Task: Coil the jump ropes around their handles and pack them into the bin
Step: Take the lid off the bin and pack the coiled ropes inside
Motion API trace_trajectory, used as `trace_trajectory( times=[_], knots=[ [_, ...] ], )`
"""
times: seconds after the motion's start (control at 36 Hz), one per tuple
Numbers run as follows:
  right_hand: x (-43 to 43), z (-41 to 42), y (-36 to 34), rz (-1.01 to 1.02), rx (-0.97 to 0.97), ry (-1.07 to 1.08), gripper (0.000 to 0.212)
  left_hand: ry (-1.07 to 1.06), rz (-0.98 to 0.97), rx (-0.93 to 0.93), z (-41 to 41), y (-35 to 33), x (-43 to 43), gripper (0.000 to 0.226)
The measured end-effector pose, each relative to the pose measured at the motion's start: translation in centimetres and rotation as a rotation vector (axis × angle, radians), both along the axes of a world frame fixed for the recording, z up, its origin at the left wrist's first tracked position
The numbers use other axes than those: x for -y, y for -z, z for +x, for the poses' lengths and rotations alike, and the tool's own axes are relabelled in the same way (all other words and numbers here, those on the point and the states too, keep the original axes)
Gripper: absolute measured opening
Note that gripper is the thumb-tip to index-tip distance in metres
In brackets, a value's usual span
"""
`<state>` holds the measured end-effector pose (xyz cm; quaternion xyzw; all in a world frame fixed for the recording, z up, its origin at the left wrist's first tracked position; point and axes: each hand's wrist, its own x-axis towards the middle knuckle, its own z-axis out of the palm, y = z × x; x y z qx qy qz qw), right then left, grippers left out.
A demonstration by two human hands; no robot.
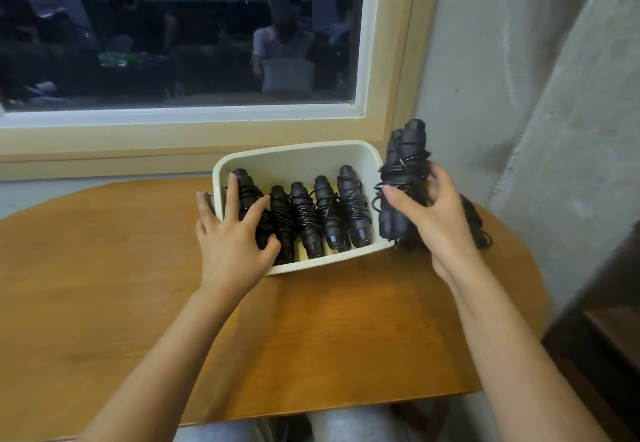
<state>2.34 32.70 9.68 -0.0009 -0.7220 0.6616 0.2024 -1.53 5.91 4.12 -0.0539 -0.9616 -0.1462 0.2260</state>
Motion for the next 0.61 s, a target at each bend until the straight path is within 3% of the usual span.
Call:
trace_trajectory(
  times=[0.08, 0.17, 0.36, 0.44, 0.61],
  knots=[
    [4.1, -2.1, -0.1, 0.021, 0.06, -0.203, 0.062, -0.004, -0.015, -0.002, 0.1, 0.0, -0.1, 0.074],
    [7.8, -4.3, 1.0, 0.069, 0.093, -0.272, 0.073, -0.013, -0.022, 0.007, 0.2, 0.0, 0.0, 0.087],
    [11.8, -5.4, 3.5, 0.173, 0.15, -0.32, 0.064, 0.026, 0.047, -0.019, 0.4, 0.2, 0.3, 0.082],
    [12.0, -5.1, 4.0, 0.128, 0.187, -0.295, 0.073, 0.03, 0.0, -0.022, 0.4, 0.3, 0.4, 0.082],
    [12.0, -5.1, 4.2, 0.067, 0.181, -0.292, 0.045, -0.063, -0.135, 0.063, 0.2, -1.0, -0.5, 0.097]
  ],
)
